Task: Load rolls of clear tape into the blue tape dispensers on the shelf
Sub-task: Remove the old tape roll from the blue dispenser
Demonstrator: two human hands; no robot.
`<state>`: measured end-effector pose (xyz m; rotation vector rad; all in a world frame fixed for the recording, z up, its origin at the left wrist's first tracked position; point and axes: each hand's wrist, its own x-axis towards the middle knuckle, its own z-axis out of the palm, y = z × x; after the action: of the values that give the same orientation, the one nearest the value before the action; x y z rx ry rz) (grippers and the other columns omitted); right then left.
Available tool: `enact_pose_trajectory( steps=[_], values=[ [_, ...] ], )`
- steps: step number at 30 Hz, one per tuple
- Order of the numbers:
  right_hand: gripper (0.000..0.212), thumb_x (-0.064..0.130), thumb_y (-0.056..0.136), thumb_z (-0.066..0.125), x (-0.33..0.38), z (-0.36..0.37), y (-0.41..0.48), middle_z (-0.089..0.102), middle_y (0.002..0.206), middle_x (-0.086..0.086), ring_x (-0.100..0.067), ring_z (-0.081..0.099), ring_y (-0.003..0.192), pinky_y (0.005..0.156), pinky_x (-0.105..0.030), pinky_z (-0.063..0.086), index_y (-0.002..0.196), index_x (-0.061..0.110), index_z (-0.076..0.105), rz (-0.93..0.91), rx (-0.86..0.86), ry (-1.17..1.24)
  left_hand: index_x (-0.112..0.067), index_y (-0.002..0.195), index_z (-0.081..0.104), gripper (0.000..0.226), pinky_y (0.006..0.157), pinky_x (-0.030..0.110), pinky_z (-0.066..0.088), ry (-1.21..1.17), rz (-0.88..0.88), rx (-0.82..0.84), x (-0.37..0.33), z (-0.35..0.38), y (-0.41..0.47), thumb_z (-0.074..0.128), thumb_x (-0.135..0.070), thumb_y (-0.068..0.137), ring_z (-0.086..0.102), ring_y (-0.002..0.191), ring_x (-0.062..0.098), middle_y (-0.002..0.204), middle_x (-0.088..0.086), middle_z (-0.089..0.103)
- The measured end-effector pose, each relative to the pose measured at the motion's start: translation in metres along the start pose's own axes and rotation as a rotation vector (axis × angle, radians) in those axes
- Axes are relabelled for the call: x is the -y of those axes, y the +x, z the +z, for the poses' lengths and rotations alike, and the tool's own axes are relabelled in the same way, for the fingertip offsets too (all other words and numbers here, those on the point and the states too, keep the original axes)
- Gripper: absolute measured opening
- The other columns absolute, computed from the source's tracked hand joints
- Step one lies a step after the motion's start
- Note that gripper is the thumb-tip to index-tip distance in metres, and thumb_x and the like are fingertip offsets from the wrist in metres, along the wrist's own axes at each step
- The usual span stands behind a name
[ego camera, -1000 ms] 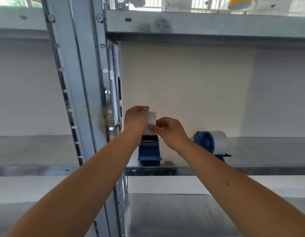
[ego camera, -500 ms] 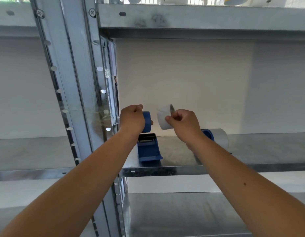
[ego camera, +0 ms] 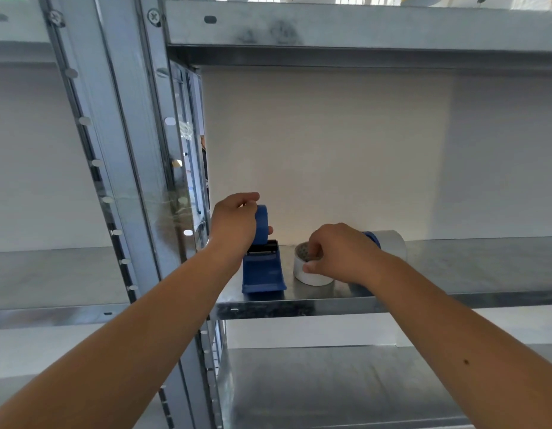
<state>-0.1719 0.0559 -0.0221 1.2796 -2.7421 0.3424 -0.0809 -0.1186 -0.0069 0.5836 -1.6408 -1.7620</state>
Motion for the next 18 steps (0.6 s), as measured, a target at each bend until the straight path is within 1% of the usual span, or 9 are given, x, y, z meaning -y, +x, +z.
enact_pose_trajectory(
  steps=[2,3,4,7,9,11,14,16,18],
  values=[
    [0.03,0.046,0.085,0.073,0.002,-0.006,-0.002,0.074,0.095,0.0,-0.02,0.068,0.087,0.079,-0.04,0.059,0.098,0.019,0.077,-0.009,-0.047,0.015,-0.028,0.099,0.068,0.02,0.071,0.038,0.066,-0.018,0.0,0.006,-0.003,0.0,-0.005,0.06,-0.01,0.103,0.074,0.083,0.029,0.123,0.02,0.069],
    [0.03,0.046,0.087,0.072,0.003,-0.008,-0.003,0.074,0.097,0.001,-0.019,0.067,0.089,0.079,-0.04,0.059,0.099,0.02,0.077,-0.014,-0.057,0.021,-0.027,0.104,0.067,0.018,0.072,0.038,0.066,-0.016,0.005,0.006,-0.004,0.0,-0.006,0.061,-0.01,0.101,0.073,0.088,0.031,0.123,0.021,0.069],
    [0.029,0.046,0.088,0.071,0.004,-0.01,-0.004,0.074,0.098,0.001,-0.019,0.067,0.089,0.08,-0.039,0.059,0.1,0.02,0.077,-0.016,-0.061,0.036,-0.026,0.109,0.065,0.018,0.072,0.038,0.066,0.001,0.017,0.004,-0.005,0.0,-0.008,0.062,-0.01,0.101,0.072,0.09,0.033,0.122,0.021,0.069],
    [0.029,0.047,0.09,0.07,0.004,-0.009,-0.004,0.075,0.098,0.004,-0.015,0.068,0.089,0.081,-0.039,0.06,0.098,0.021,0.077,-0.001,-0.078,0.18,-0.026,0.114,0.062,0.021,0.067,0.031,0.066,0.063,0.06,0.004,-0.005,-0.001,-0.009,0.064,-0.011,0.099,0.072,0.086,0.031,0.118,0.02,0.069],
    [0.029,0.048,0.09,0.07,0.006,-0.006,-0.003,0.075,0.098,0.008,-0.012,0.068,0.091,0.083,-0.04,0.06,0.097,0.021,0.077,0.016,-0.107,0.303,-0.027,0.116,0.061,0.024,0.073,0.034,0.066,0.122,0.104,0.016,-0.001,-0.001,-0.008,0.064,-0.012,0.099,0.074,0.084,0.026,0.114,0.014,0.068],
    [0.026,0.048,0.09,0.069,0.007,-0.003,-0.004,0.072,0.099,0.013,-0.01,0.066,0.096,0.087,-0.04,0.058,0.097,0.023,0.076,0.015,-0.16,0.35,-0.028,0.12,0.061,0.026,0.082,0.04,0.066,0.179,0.135,0.037,0.002,-0.001,-0.01,0.062,-0.013,0.1,0.075,0.082,0.022,0.111,0.007,0.067],
    [0.018,0.041,0.092,0.069,0.009,-0.001,-0.006,0.073,0.098,0.015,-0.006,0.066,0.096,0.088,-0.036,0.057,0.098,0.025,0.076,-0.005,-0.302,0.474,-0.028,0.126,0.059,0.03,0.088,0.046,0.064,0.177,0.152,0.047,0.006,0.0,-0.01,0.062,-0.014,0.099,0.072,0.088,0.02,0.109,0.002,0.067],
    [0.016,0.034,0.092,0.071,0.013,-0.002,-0.009,0.074,0.096,0.012,-0.004,0.066,0.092,0.084,-0.029,0.056,0.103,0.023,0.075,0.002,-0.404,0.579,-0.034,0.129,0.056,0.032,0.086,0.046,0.064,0.22,0.181,0.03,0.008,-0.002,-0.011,0.063,-0.021,0.1,0.067,0.089,0.015,0.104,-0.009,0.061],
    [0.019,0.031,0.092,0.071,0.016,-0.005,-0.013,0.073,0.093,0.01,-0.004,0.066,0.088,0.077,-0.022,0.052,0.109,0.022,0.073,0.017,-0.461,0.658,-0.036,0.135,0.053,0.036,0.078,0.037,0.063,0.253,0.236,0.026,0.011,-0.004,-0.013,0.061,-0.027,0.102,0.061,0.088,0.009,0.1,-0.015,0.056]
  ],
)
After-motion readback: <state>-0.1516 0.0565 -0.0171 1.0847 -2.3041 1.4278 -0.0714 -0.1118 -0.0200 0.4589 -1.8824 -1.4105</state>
